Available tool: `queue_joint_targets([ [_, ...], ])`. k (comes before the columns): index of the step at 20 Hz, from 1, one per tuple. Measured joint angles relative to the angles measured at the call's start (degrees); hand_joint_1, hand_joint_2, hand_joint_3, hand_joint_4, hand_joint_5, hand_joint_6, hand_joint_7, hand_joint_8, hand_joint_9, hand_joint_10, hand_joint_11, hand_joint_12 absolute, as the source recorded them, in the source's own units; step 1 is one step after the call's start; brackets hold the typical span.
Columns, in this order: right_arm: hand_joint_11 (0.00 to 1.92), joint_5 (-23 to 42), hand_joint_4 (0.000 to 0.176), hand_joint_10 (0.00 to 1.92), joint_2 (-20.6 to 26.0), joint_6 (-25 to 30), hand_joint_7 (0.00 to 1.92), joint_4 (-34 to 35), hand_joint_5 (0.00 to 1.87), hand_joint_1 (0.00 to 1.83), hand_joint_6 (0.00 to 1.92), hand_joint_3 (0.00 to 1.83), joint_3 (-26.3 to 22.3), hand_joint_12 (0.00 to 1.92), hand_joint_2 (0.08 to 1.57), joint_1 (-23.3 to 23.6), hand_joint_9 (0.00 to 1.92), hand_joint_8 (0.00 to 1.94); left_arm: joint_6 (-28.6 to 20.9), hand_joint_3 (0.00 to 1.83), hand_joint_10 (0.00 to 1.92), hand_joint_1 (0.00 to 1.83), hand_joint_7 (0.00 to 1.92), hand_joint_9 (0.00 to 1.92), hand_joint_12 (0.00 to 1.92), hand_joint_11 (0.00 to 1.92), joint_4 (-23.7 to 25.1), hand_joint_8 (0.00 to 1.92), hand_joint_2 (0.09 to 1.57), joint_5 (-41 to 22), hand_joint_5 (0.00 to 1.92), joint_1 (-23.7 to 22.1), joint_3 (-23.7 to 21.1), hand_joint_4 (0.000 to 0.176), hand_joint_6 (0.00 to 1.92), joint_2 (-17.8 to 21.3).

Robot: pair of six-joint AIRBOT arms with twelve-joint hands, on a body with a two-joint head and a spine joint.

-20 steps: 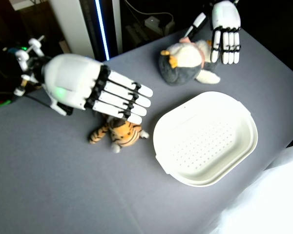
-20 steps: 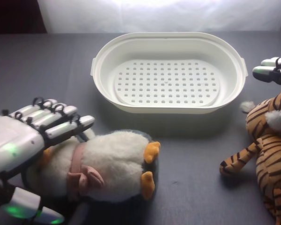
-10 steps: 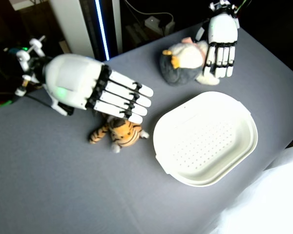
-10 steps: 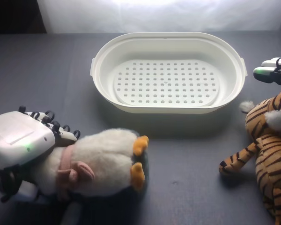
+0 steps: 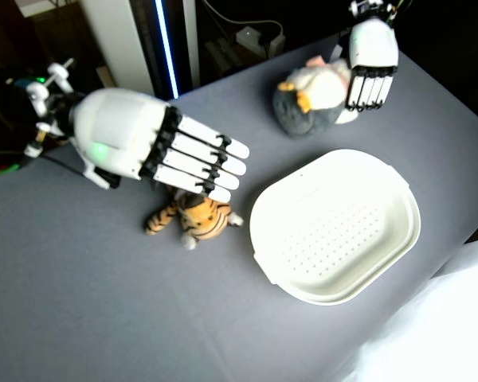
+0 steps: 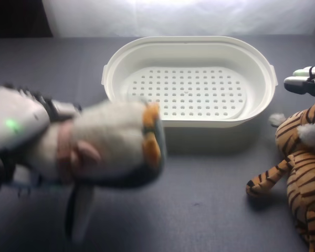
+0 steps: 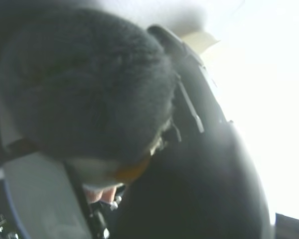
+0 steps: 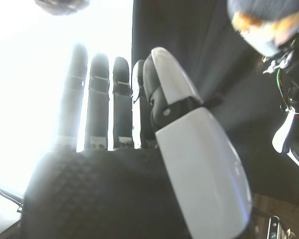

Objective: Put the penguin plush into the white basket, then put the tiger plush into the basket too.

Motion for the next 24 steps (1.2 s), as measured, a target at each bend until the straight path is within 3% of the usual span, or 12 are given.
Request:
queue_joint_targets([
  [1, 0.37, 0.0, 0.0, 0.0, 0.0, 0.0, 0.43, 0.2, 0.47, 1.02, 0.0, 0.01, 0.0, 0.24, 1.35, 0.0, 0.43, 0.0, 0.0, 0.0, 1.08, 1.22, 1.01, 0.94, 1.49, 0.8, -0.5, 0.92, 1.12, -0.5, 0.91, -1.3, 1.0, 0.0, 1.2, 0.0],
  [4, 0.36, 0.0, 0.0, 0.0, 0.0, 0.0, 0.44, 0.2, 0.45, 1.09, 0.0, 0.0, 0.2, 0.23, 1.34, 0.0, 0.42, 0.01, 1.3, 0.0, 1.05, 1.37, 1.01, 0.96, 1.2, 0.74, -2.7, 0.87, 1.1, 4.2, 0.92, -10.6, 7.8, 0.0, 1.21, -4.7],
  [5, 0.38, 0.0, 0.0, 0.0, 0.0, 0.0, 0.44, 0.1, 0.46, 1.07, 0.0, 0.0, 0.2, 0.24, 1.34, 0.0, 0.43, 0.01, 1.9, 0.0, 0.89, 1.27, 1.05, 0.96, 1.17, 0.8, -2.4, 0.81, 1.1, 6.5, 0.96, -13.3, 9.6, 0.0, 1.14, -6.2],
  [8, 0.38, 0.0, 0.0, 0.0, 0.0, 0.0, 0.44, 0.2, 0.46, 1.03, 0.0, 0.0, 0.4, 0.23, 1.33, 0.0, 0.43, 0.0, 11.0, 0.0, 0.91, 1.25, 1.07, 0.97, 1.26, 0.81, -0.7, 0.81, 1.08, 18.9, 1.03, -24.9, 13.5, 0.0, 1.01, -11.1],
  [10, 0.38, 0.0, 0.0, 0.0, 0.0, 0.0, 0.45, 0.4, 0.45, 1.05, 0.0, 0.0, 0.5, 0.22, 1.33, -0.1, 0.43, 0.0, 18.3, 0.0, 0.97, 1.25, 1.06, 0.94, 1.3, 0.72, -0.4, 0.91, 1.08, 26.7, 1.03, -31.5, 14.9, 0.016, 0.91, -12.8],
  [11, 0.38, -0.1, 0.001, 0.0, 0.0, 0.0, 0.44, 0.5, 0.44, 1.04, 0.0, 0.0, 0.5, 0.21, 1.34, -0.1, 0.43, 0.0, 21.8, 0.0, 1.0, 1.25, 1.04, 0.95, 1.28, 0.8, -1.5, 0.97, 1.08, 28.7, 1.06, -34.0, 16.0, 0.007, 0.85, -13.8],
  [12, 0.38, 0.1, 0.01, 0.0, 0.0, 0.0, 0.44, 0.2, 0.43, 1.05, 0.0, 0.0, 0.5, 0.21, 1.34, -0.4, 0.43, 0.0, 25.4, 0.0, 1.01, 1.25, 1.04, 0.96, 1.26, 0.85, -4.9, 0.98, 1.07, 29.4, 1.07, -35.4, 17.2, 0.002, 0.81, -14.6],
  [13, 0.39, -0.2, 0.0, 0.0, 0.0, 0.0, 0.44, 0.2, 0.43, 1.06, 0.0, 0.0, 0.5, 0.21, 1.34, -0.4, 0.43, 0.0, 29.1, 0.0, 1.01, 1.25, 1.04, 0.96, 1.26, 0.85, -7.9, 0.98, 1.07, 30.5, 1.08, -35.7, 18.4, 0.004, 0.8, -14.9],
  [18, 0.39, 0.2, 0.0, 0.0, -0.7, 0.0, 0.44, 0.0, 0.44, 1.04, 0.0, 0.0, 0.6, 0.2, 1.34, -0.4, 0.43, 0.0, 54.3, 0.0, 1.05, 1.24, 1.02, 0.99, 1.29, 0.91, -23.8, 0.97, 1.09, 35.6, 1.02, -38.4, 20.7, 0.02, 0.95, -17.9],
  [22, 0.39, -0.2, 0.0, 0.0, -0.9, 0.0, 0.44, 0.9, 0.45, 1.03, 0.0, 0.0, 0.6, 0.19, 1.34, -0.4, 0.43, 0.0, 58.2, 0.0, 0.89, 1.23, 1.01, 0.97, 1.19, 0.81, -27.4, 0.97, 1.11, 36.3, 0.96, -36.7, 20.7, 0.018, 1.03, -19.1],
  [23, 0.41, -0.2, 0.0, 0.0, -0.9, 0.0, 0.45, 1.2, 0.45, 1.02, 0.0, 0.0, 0.6, 0.19, 1.34, -0.4, 0.44, 0.0, 58.4, 0.0, 1.13, 1.37, 0.99, 0.98, 1.13, 0.83, -28.0, 0.95, 1.1, 36.4, 0.94, -36.1, 20.7, 0.0, 0.97, -19.1],
  [24, 0.41, -0.2, 0.0, 0.0, -0.9, 0.0, 0.45, 1.2, 0.45, 1.02, 0.0, 0.0, 0.6, 0.19, 1.34, -0.4, 0.44, 0.0, 58.6, 0.0, 1.13, 1.37, 0.99, 0.98, 1.13, 0.83, -28.3, 0.95, 1.1, 36.5, 0.94, -35.9, 20.7, 0.0, 0.97, -19.1],
])
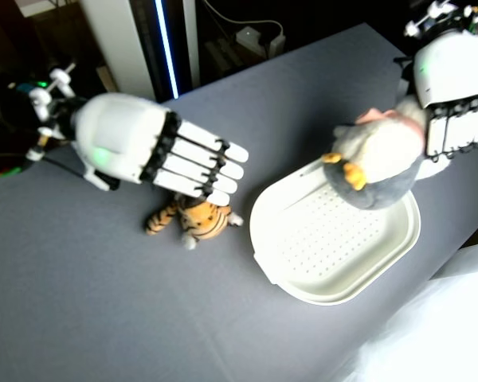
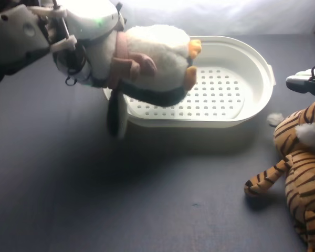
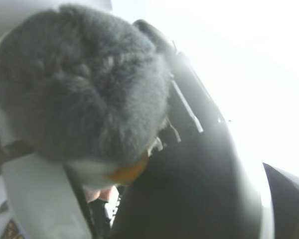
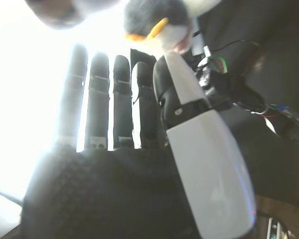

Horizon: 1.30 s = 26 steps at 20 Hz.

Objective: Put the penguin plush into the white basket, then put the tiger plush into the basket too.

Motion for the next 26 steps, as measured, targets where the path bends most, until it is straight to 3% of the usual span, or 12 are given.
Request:
queue_joint_targets([
  [1, 0.41, 0.0, 0.0, 0.0, 0.0, 0.0, 0.45, -0.2, 0.44, 1.03, 0.0, 0.0, 0.0, 0.19, 1.34, 0.0, 0.44, 0.0, 0.1, 0.0, 1.18, 1.37, 0.97, 0.98, 1.12, 0.79, -0.2, 1.03, 1.11, -0.3, 0.87, 0.6, 0.0, 0.0, 0.97, 0.0],
  [2, 0.4, 0.0, 0.0, 0.0, 0.0, 0.0, 0.44, -0.4, 0.44, 1.01, 0.0, 0.0, 0.0, 0.18, 1.34, 0.0, 0.43, 0.0, 0.1, 0.0, 0.77, 1.31, 0.79, 0.77, 1.1, 0.53, -0.3, 0.6, 1.04, -0.3, 0.69, 1.0, -0.1, 0.0, 0.38, 0.2],
  [3, 0.4, 0.1, 0.0, 0.0, 0.0, 0.0, 0.44, -0.4, 0.44, 1.01, 0.0, 0.0, 0.0, 0.18, 1.34, 0.0, 0.43, 0.0, 0.1, 0.0, 0.77, 1.31, 0.79, 0.77, 1.1, 0.53, -0.3, 0.6, 1.04, -0.5, 0.69, 1.1, -0.3, 0.0, 0.38, 0.4],
  [4, 0.41, 0.1, 0.0, 0.0, 0.0, 0.0, 0.44, -0.3, 0.45, 1.01, 0.0, 0.0, 0.0, 0.19, 1.34, 0.0, 0.43, 0.0, 0.1, 0.0, 0.42, 1.27, 0.73, 0.72, 1.04, 0.39, -0.4, 0.23, 1.0, -0.5, 0.63, 1.2, -0.3, 0.0, 0.09, 0.5],
  [5, 0.4, 0.1, 0.0, 0.0, 0.0, 0.0, 0.45, -0.3, 0.45, 0.98, 0.0, 0.0, 0.0, 0.18, 1.35, 0.0, 0.43, 0.0, 0.2, 0.0, 0.06, 1.19, 0.4, 0.42, 0.95, 0.07, -0.6, 0.01, 0.93, -1.3, 0.33, 1.8, -0.3, 0.061, 0.0, 0.5],
  [6, 0.4, 0.2, 0.0, 0.0, 0.0, 0.0, 0.45, -0.3, 0.45, 0.98, 0.0, 0.0, 0.0, 0.18, 1.35, 0.0, 0.43, 0.0, 0.2, 0.0, 0.06, 1.19, 0.4, 0.42, 0.95, 0.07, -0.9, 0.01, 0.93, -1.4, 0.33, 1.9, -0.3, 0.061, 0.0, 0.5],
  [7, 0.41, 0.1, 0.0, 0.01, 0.0, 0.0, 0.46, -0.3, 0.45, 0.98, 0.0, 0.0, 0.0, 0.18, 1.35, 0.0, 0.44, 0.01, 0.2, 0.0, 0.01, 1.16, 0.24, 0.28, 0.82, 0.01, -1.2, 0.0, 0.91, -1.7, 0.19, 2.7, -0.3, 0.107, 0.0, 0.4],
  [16, 0.41, 0.0, 0.033, 0.0, 0.0, 0.0, 0.49, 0.1, 0.44, 0.89, 0.0, 0.0, 0.0, 0.17, 1.36, -0.3, 0.46, 0.0, -3.9, 0.01, 0.0, 1.03, 0.02, 0.11, 0.62, 0.0, 0.4, 0.0, 0.91, -6.6, 0.0, 5.6, -3.7, 0.174, 0.0, 0.8],
  [20, 0.38, 0.3, 0.026, 0.0, 0.0, 0.3, 0.46, 0.3, 0.43, 0.96, 0.0, 0.0, 0.0, 0.15, 1.33, -0.3, 0.43, 0.0, -30.0, 0.0, 0.0, 0.95, 0.0, 0.0, 0.05, 0.0, 12.0, 0.0, 0.86, -13.8, 0.0, 10.6, -6.7, 0.176, 0.0, 4.7],
  [21, 0.37, 0.4, 0.021, 0.0, 0.2, 0.5, 0.44, 0.1, 0.41, 1.04, 0.0, 0.0, 0.0, 0.15, 1.32, -0.3, 0.42, 0.0, -35.9, 0.0, 0.0, 0.94, 0.0, 0.0, 0.01, 0.0, 14.8, 0.0, 0.83, -16.5, 0.0, 11.5, -7.5, 0.154, 0.0, 5.8],
  [23, 0.37, 0.7, 0.018, 0.0, 1.3, 1.4, 0.41, -1.9, 0.41, 1.05, 0.0, 0.0, 0.0, 0.14, 1.27, -0.4, 0.4, 0.0, -45.9, 0.0, 0.0, 0.8, 0.0, 0.0, 0.0, 0.0, 20.6, 0.0, 0.81, -24.3, 0.0, 13.6, -9.6, 0.175, 0.0, 8.3],
  [26, 0.34, 1.1, 0.075, 0.0, 4.1, 2.1, 0.31, -3.7, 0.36, 1.01, 0.0, 0.0, -0.8, 0.12, 1.15, -0.9, 0.33, 0.0, -55.9, 0.0, 0.0, 0.8, 0.0, 0.0, 0.0, 0.0, 26.3, 0.0, 0.78, -34.3, 0.0, 18.1, -13.6, 0.176, 0.0, 11.3],
])
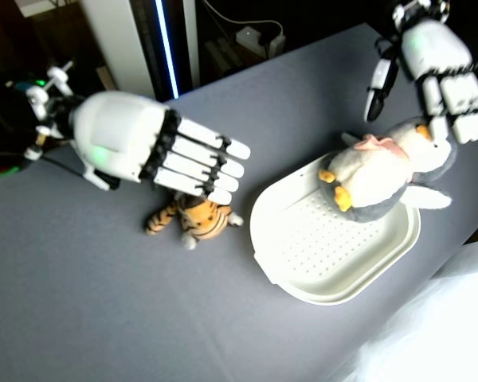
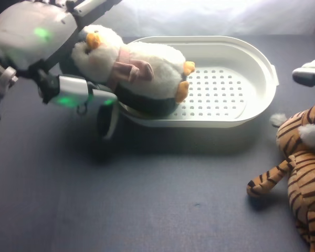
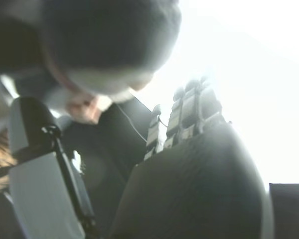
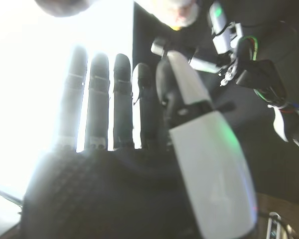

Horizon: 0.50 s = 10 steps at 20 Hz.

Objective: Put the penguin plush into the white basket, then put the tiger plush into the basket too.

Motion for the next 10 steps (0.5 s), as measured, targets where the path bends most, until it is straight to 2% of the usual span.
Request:
queue_joint_targets([
  [1, 0.35, 0.2, 0.074, 0.0, 0.9, 0.2, 0.27, -0.8, 0.34, 0.98, 0.0, 0.0, -0.5, 0.13, 1.13, -0.7, 0.32, 0.0, -2.4, 0.0, 0.0, 0.77, 0.0, 0.0, 0.0, 0.0, 1.0, 0.0, 0.78, -2.9, 0.0, 1.9, -1.3, 0.172, 0.0, 0.5],
  [2, 0.35, 0.3, 0.091, 0.0, 1.9, 0.4, 0.25, -1.8, 0.31, 0.97, 0.0, 0.0, -1.5, 0.13, 1.11, -1.6, 0.32, 0.0, -4.0, 0.0, 0.0, 0.77, 0.0, 0.0, 0.0, 0.0, 1.7, 0.0, 0.79, -6.3, 0.0, 4.1, -2.6, 0.175, 0.0, 1.0],
  [3, 0.31, 0.4, 0.138, 0.0, 3.1, 0.5, 0.2, -3.7, 0.25, 0.95, 0.0, 0.0, -2.6, 0.15, 1.07, -2.7, 0.29, 0.0, -5.0, 0.0, 0.0, 0.7, 0.0, 0.0, 0.0, 0.0, 2.3, 0.0, 0.78, -9.4, 0.0, 7.0, -3.9, 0.176, 0.0, 1.8],
  [4, 0.3, 0.4, 0.168, 0.0, 3.9, 0.5, 0.2, -5.2, 0.22, 0.97, 0.0, 0.01, -3.5, 0.19, 1.01, -3.8, 0.29, 0.0, -5.1, 0.0, 0.0, 0.71, 0.0, 0.0, 0.0, 0.0, 2.2, 0.0, 0.74, -11.4, 0.0, 8.8, -5.2, 0.176, 0.0, 2.6],
  [5, 0.26, 0.4, 0.174, 0.0, 4.9, 0.5, 0.21, -6.4, 0.21, 0.97, 0.0, 0.0, -4.4, 0.31, 0.99, -4.9, 0.3, 0.0, -5.2, 0.0, 0.0, 0.72, 0.0, 0.0, 0.0, 0.0, 1.6, 0.0, 0.72, -13.8, 0.0, 10.8, -6.5, 0.176, 0.0, 3.6],
  [7, 0.05, 1.0, 0.176, 0.01, 7.0, 0.5, 0.15, -7.2, 0.17, 0.89, 0.0, 0.0, -5.6, 0.72, 1.03, -7.1, 0.24, 0.01, -5.2, 0.0, 0.0, 0.72, 0.0, 0.0, 0.0, 0.0, 1.4, 0.0, 0.7, -19.4, 0.0, 13.8, -8.8, 0.176, 0.0, 5.8],
  [8, 0.01, 1.4, 0.176, 0.0, 7.3, 0.6, 0.15, -7.0, 0.18, 0.9, 0.0, 0.0, -5.7, 0.78, 1.03, -8.0, 0.22, 0.01, -5.2, 0.0, 0.0, 0.72, 0.0, 0.0, 0.0, 0.0, 1.4, 0.0, 0.71, -20.9, 0.0, 14.7, -9.1, 0.176, 0.0, 6.1],
  [10, 0.02, -0.2, 0.176, 0.01, 7.2, 0.7, 0.24, -6.6, 0.24, 0.99, 0.0, 0.0, -5.7, 0.89, 1.01, -9.8, 0.3, 0.0, -5.2, 0.0, 0.0, 0.73, 0.0, 0.0, 0.0, 0.0, 0.8, 0.0, 0.71, -23.0, 0.0, 16.3, -10.2, 0.176, 0.0, 6.2],
])
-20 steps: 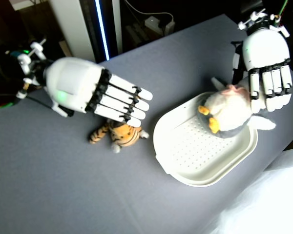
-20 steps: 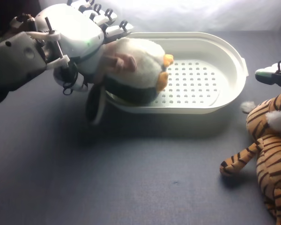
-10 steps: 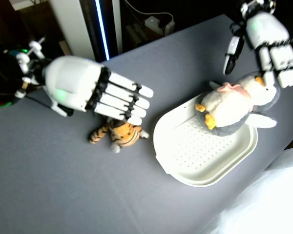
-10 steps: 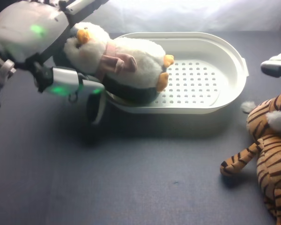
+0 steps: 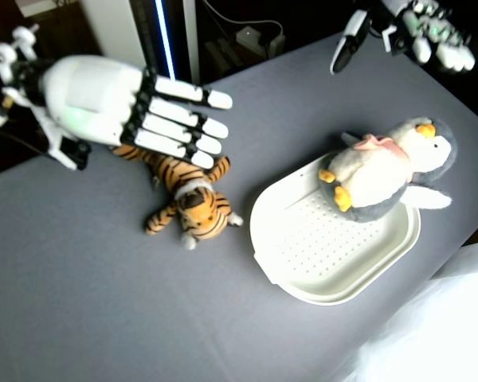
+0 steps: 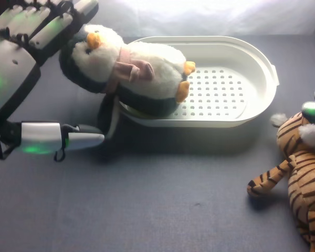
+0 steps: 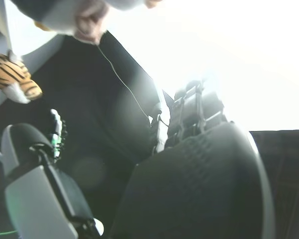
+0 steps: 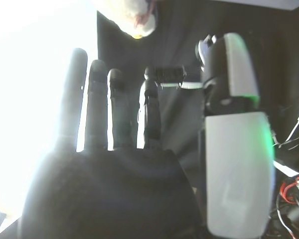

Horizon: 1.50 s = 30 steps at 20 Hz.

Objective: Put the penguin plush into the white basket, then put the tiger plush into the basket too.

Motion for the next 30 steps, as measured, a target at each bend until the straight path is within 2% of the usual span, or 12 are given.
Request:
queue_joint_targets([
  [3, 0.08, -7.6, 0.176, 0.01, -2.6, 0.1, 0.25, -0.9, 0.25, 1.04, 0.01, 0.0, 1.2, 0.88, 1.02, -0.3, 0.33, 0.01, 0.0, 0.0, 0.0, 0.75, 0.0, 0.0, 0.0, 0.0, -0.2, 0.0, 0.73, -1.6, 0.0, 0.5, -0.1, 0.176, 0.0, -0.9],
  [6, 0.09, -13.8, 0.134, 0.01, -5.3, 0.1, 0.3, -1.6, 0.3, 1.07, 0.0, 0.0, 3.0, 0.87, 1.02, 0.1, 0.38, 0.0, 0.0, 0.0, 0.0, 0.71, 0.0, 0.0, 0.0, 0.0, -1.2, 0.0, 0.72, -1.8, 0.0, 0.9, -0.1, 0.176, 0.0, -1.2],
  [9, 0.21, -16.5, 0.141, 0.0, -8.2, 0.3, 0.29, -1.7, 0.29, 1.12, 0.0, 0.0, 5.5, 0.69, 1.01, 3.9, 0.44, 0.0, -0.4, 0.0, 0.0, 0.7, 0.0, 0.0, 0.0, 0.0, -2.4, 0.0, 0.74, -2.9, 0.0, 2.4, 0.0, 0.176, 0.0, -1.8],
  [13, 0.62, -20.0, 0.029, 0.16, -11.1, -0.3, 0.5, -3.4, 0.49, 1.3, 0.0, 0.0, 7.4, 1.01, 1.02, 8.4, 0.85, 0.01, -1.4, 0.0, 0.0, 0.7, 0.0, 0.0, 0.0, 0.0, -3.5, 0.0, 0.74, -4.0, 0.0, 3.9, 0.0, 0.176, 0.0, -1.8],
  [14, 0.79, -20.5, 0.0, 0.75, -11.3, -1.2, 0.59, -3.3, 0.56, 1.42, 0.01, 0.0, 7.4, 1.21, 1.02, 9.2, 0.89, 0.02, -1.6, 0.0, 0.0, 0.69, 0.0, 0.0, 0.0, 0.0, -3.5, 0.0, 0.75, -4.3, 0.0, 3.9, 0.0, 0.176, 0.0, -1.8],
  [15, 0.83, -21.2, 0.0, 1.14, -11.4, -2.8, 0.71, -3.4, 0.72, 1.58, 0.03, 0.0, 7.4, 1.29, 1.06, 10.1, 0.88, 0.08, -1.6, 0.0, 0.0, 0.68, 0.0, 0.0, 0.0, 0.0, -3.5, 0.0, 0.75, -4.5, 0.0, 4.0, -0.1, 0.176, 0.0, -1.8],
  [16, 0.78, -21.3, 0.0, 1.21, -11.5, -3.1, 0.71, -3.4, 0.86, 1.51, 0.81, 0.01, 7.4, 1.4, 1.14, 10.2, 0.81, 1.26, -1.7, 0.0, 0.0, 0.68, 0.0, 0.0, 0.0, 0.0, -3.5, 0.0, 0.75, -4.5, 0.0, 4.0, -0.1, 0.176, 0.0, -1.8],
  [17, 0.85, -21.4, 0.0, 1.27, -11.5, -3.2, 0.69, -3.4, 0.98, 1.29, 0.85, 0.0, 7.4, 1.36, 1.18, 10.4, 0.9, 1.46, -1.7, 0.0, 0.0, 0.68, 0.0, 0.0, 0.0, 0.0, -3.5, 0.0, 0.76, -4.7, 0.0, 4.0, -0.1, 0.176, 0.0, -1.8],
  [20, 0.79, -21.3, 0.0, 1.22, -11.3, -3.6, 0.9, -2.9, 1.13, 1.61, 0.53, 0.0, 7.5, 1.49, 1.08, 10.6, 0.98, 0.95, -2.2, 0.0, 0.0, 0.67, 0.0, 0.0, 0.0, 0.0, -3.6, 0.0, 0.74, -5.4, 0.0, 4.8, -0.1, 0.176, 0.0, -1.8],
  [21, 0.74, -21.0, 0.0, 1.2, -11.0, -3.3, 0.88, -3.1, 1.0, 1.51, 0.88, 0.0, 7.5, 1.63, 1.12, 10.6, 0.94, 0.83, -2.3, 0.0, 0.0, 0.67, 0.0, 0.0, 0.0, 0.0, -3.7, 0.0, 0.75, -5.7, 0.0, 5.1, -0.1, 0.176, 0.0, -1.8],
  [24, 0.84, -18.3, 0.0, 1.23, -8.3, -2.4, 0.78, -2.1, 1.04, 1.48, 0.76, 0.0, 6.7, 1.67, 1.13, 10.3, 0.89, 0.97, -2.8, 0.0, 0.0, 0.66, 0.0, 0.0, 0.0, 0.0, -5.1, 0.0, 0.75, -6.3, 0.0, 6.5, -0.2, 0.176, 0.0, -1.8],
  [30, 0.77, 3.7, 0.0, 1.34, -5.7, -6.1, 0.78, 6.8, 0.93, 1.35, 1.12, 0.0, 6.0, 1.4, 1.17, 13.0, 0.81, 1.14, -3.7, 0.0, 0.0, 0.7, 0.0, 0.0, 0.0, 0.0, -5.7, 0.0, 0.75, -7.0, 0.0, 7.5, -0.4, 0.176, 0.0, -1.8],
])
